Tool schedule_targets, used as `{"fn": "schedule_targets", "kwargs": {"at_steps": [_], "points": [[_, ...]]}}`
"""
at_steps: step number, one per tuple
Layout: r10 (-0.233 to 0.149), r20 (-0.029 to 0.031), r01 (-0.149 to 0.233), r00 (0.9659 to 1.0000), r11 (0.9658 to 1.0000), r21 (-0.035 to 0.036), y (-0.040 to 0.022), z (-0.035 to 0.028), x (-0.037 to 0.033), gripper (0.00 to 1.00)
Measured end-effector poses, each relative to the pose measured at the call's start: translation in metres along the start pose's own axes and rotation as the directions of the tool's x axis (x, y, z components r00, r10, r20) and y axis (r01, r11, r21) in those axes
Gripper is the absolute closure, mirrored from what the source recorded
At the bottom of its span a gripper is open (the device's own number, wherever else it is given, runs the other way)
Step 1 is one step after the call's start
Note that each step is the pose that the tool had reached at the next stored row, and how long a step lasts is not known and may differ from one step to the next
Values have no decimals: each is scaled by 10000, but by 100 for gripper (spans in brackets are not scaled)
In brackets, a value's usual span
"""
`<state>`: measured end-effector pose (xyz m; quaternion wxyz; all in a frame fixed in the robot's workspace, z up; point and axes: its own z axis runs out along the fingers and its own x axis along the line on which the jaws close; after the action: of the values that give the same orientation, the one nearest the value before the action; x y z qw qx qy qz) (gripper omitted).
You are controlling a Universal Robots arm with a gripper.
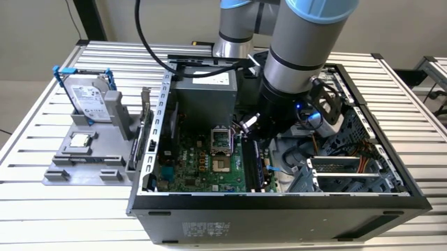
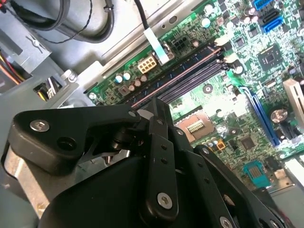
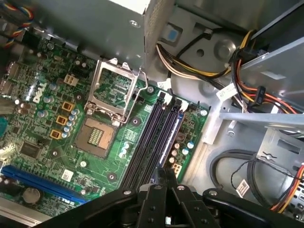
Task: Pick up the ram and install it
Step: 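Press down the ram until it locks into place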
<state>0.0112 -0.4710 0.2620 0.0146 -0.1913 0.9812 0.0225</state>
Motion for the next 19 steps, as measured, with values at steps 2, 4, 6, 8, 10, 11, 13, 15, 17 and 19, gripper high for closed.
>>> {"fn": "schedule_targets", "kwargs": {"at_steps": [2,4,6,8,10,11,13,15,17,19], "points": [[-156,14,156,9999,9999,-8,-1,0,-3,100],[-357,25,357,9994,9994,-12,-1,-1,-3,100],[-606,33,606,9982,9982,-21,-1,-2,-3,100],[-883,36,883,9961,9961,-50,-1,-3,-3,100],[-1144,45,1144,9934,9934,-90,-1,-2,-3,100],[-1266,50,1267,9919,9919,-105,-1,-2,-3,100],[-1507,65,1507,9886,9885,-131,-1,-1,-3,100],[-1727,82,1728,9849,9848,-149,-1,-2,-3,100],[-1939,105,1940,9810,9809,-166,-1,-2,-3,100],[-2148,132,2150,9766,9765,-171,-2,-2,-4,100]]}}
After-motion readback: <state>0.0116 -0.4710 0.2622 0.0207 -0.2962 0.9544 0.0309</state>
